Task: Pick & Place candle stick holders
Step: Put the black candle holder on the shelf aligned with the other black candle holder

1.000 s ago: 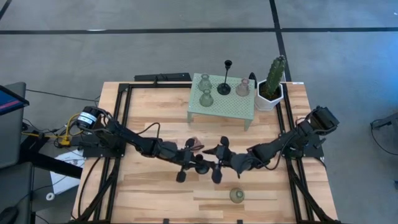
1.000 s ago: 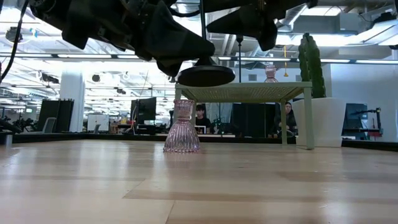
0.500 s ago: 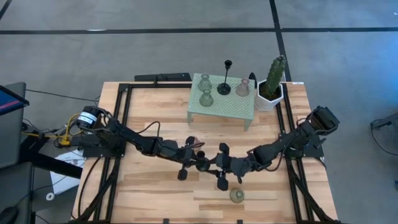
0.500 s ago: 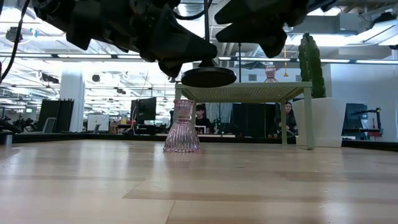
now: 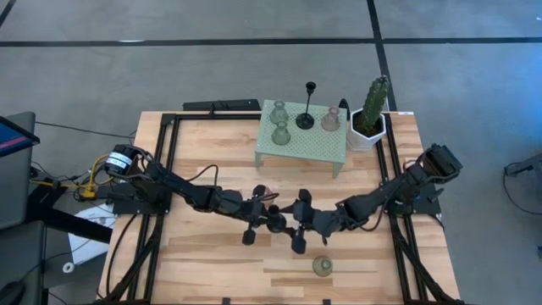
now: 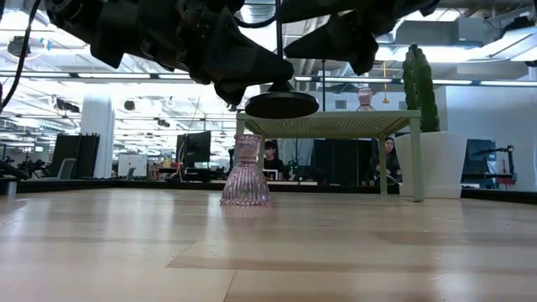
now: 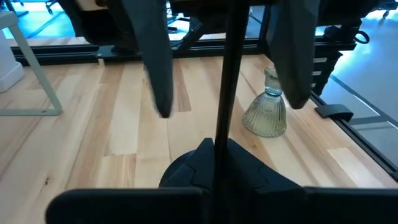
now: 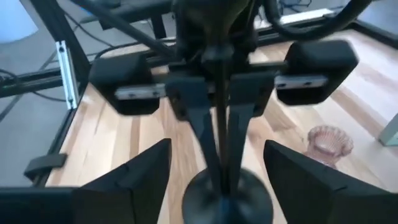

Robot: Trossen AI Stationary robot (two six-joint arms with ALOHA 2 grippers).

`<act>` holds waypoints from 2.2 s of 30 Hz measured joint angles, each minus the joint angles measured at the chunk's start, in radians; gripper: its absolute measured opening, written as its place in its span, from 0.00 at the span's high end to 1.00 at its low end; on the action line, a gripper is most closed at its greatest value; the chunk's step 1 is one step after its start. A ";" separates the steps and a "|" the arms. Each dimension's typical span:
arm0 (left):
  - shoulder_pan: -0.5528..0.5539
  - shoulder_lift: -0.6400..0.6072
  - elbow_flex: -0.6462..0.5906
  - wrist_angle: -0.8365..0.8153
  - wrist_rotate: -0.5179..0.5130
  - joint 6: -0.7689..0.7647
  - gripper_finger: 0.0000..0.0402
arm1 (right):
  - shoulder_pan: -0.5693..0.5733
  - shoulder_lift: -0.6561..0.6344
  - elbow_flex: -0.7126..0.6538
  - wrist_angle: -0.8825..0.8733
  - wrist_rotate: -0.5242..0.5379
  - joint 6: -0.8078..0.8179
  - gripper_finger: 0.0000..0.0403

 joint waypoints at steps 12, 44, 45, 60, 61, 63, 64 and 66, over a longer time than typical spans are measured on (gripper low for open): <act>0.001 0.000 0.000 0.000 0.000 0.000 0.96 | -0.049 0.006 0.000 0.101 -0.020 -0.007 0.64; -0.003 -0.126 -0.038 -0.059 0.006 0.040 0.74 | -0.022 -0.049 -0.002 -0.159 0.167 0.044 1.00; -0.003 -0.143 -0.045 -0.066 0.007 0.040 0.74 | -0.022 -0.059 0.000 -0.182 0.182 0.062 1.00; -0.007 -0.326 -0.210 -0.088 -0.003 -0.043 0.74 | -0.190 -0.260 0.000 -0.299 0.352 0.043 1.00; -0.007 -0.326 -0.210 -0.085 -0.003 -0.045 0.74 | -0.213 -0.262 0.000 -0.299 0.352 0.034 1.00; -0.007 -0.326 -0.210 -0.079 -0.003 -0.045 0.74 | -0.263 -0.264 0.000 -0.295 0.346 0.015 1.00; -0.007 -0.326 -0.210 -0.081 -0.003 -0.045 0.74 | -0.284 -0.264 0.000 -0.294 0.342 0.012 1.00; -0.007 -0.326 -0.210 -0.081 -0.003 -0.045 0.74 | -0.325 -0.264 0.000 -0.293 0.324 0.011 1.00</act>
